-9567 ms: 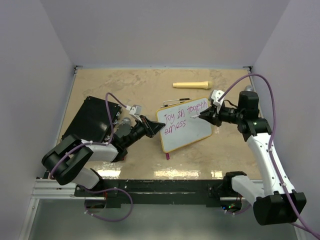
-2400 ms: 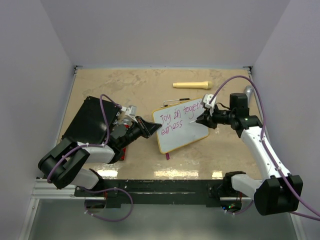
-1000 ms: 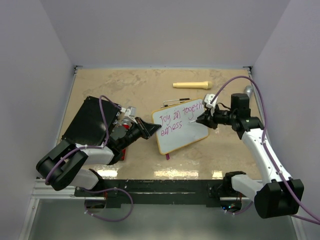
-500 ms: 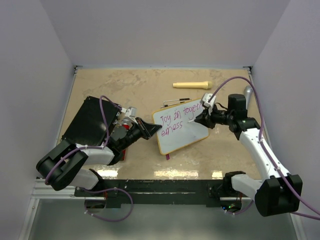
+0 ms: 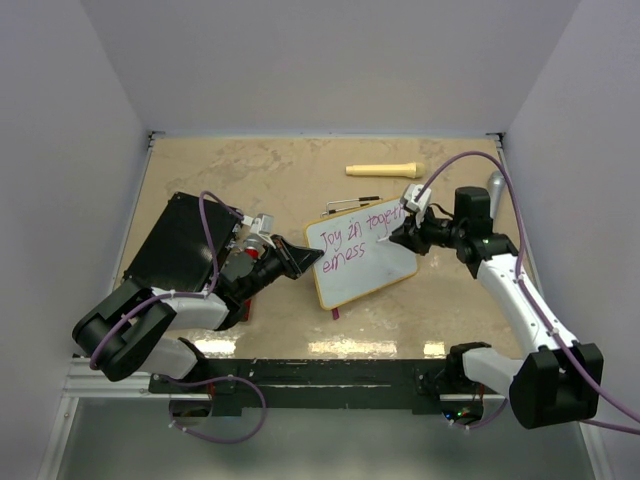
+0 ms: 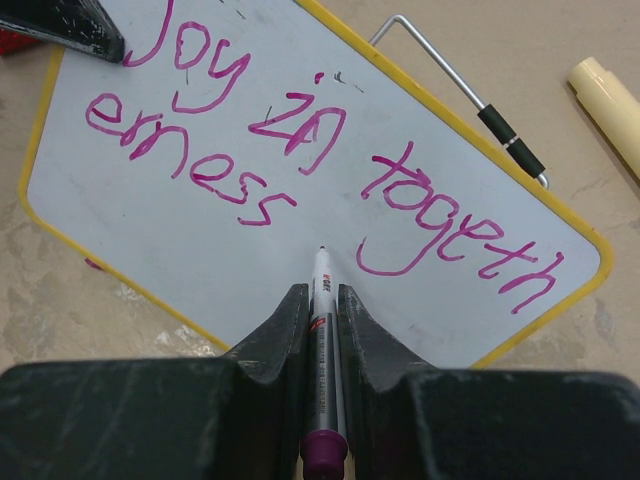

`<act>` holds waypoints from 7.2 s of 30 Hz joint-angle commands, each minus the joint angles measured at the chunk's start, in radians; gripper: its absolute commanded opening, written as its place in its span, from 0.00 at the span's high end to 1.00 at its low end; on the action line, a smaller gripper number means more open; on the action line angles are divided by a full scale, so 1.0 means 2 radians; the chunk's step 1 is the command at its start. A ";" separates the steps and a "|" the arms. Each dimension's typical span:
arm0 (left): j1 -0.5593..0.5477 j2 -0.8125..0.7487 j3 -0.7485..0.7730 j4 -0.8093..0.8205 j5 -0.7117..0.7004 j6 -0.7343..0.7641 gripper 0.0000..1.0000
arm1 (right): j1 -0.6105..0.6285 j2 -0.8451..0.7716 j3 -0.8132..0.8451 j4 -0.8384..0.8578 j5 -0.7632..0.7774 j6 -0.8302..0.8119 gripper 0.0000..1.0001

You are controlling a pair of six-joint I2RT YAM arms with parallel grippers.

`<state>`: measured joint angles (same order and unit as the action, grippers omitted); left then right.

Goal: Write a sentence on the whiteboard

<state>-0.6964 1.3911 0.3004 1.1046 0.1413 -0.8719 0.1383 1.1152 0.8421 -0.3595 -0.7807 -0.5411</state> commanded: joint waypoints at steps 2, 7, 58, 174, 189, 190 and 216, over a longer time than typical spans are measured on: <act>-0.004 -0.002 0.005 0.053 -0.002 0.003 1.00 | 0.003 0.001 -0.005 0.023 0.001 0.007 1.00; -0.005 -0.002 0.005 0.054 -0.002 0.002 1.00 | 0.004 0.003 -0.007 0.026 0.005 0.008 1.00; -0.007 0.005 -0.001 0.054 -0.017 -0.017 1.00 | 0.018 0.008 -0.004 0.022 0.028 0.008 1.00; -0.005 0.024 -0.005 0.090 0.001 -0.033 1.00 | 0.004 0.011 0.022 -0.045 0.015 -0.032 1.00; -0.005 0.026 -0.007 0.094 0.002 -0.033 1.00 | 0.004 0.018 0.026 -0.025 0.027 -0.017 1.00; -0.005 0.027 -0.007 0.094 0.003 -0.034 1.00 | 0.004 0.019 0.026 -0.023 0.028 -0.014 1.00; -0.005 0.029 -0.008 0.101 0.004 -0.034 1.00 | 0.009 0.037 0.032 -0.061 -0.012 -0.048 1.00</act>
<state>-0.7017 1.4551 0.2813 1.1736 0.1562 -0.9508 0.1467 1.1797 0.8555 -0.4442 -0.7822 -0.5964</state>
